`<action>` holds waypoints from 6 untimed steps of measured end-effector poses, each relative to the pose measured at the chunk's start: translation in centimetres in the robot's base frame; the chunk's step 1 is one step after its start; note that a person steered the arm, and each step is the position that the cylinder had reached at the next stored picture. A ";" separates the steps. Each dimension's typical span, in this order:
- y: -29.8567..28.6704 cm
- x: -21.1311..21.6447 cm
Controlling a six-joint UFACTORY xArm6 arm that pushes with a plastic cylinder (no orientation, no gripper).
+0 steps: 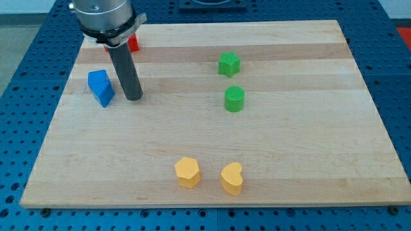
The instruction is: Move your arm towards the center of the board
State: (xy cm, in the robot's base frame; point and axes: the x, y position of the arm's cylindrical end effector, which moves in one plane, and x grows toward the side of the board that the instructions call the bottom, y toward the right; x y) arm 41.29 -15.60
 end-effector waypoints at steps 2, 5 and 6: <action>0.0 -0.4; 0.0 -0.4; 0.0 -0.5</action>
State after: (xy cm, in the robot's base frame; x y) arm 40.81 -15.60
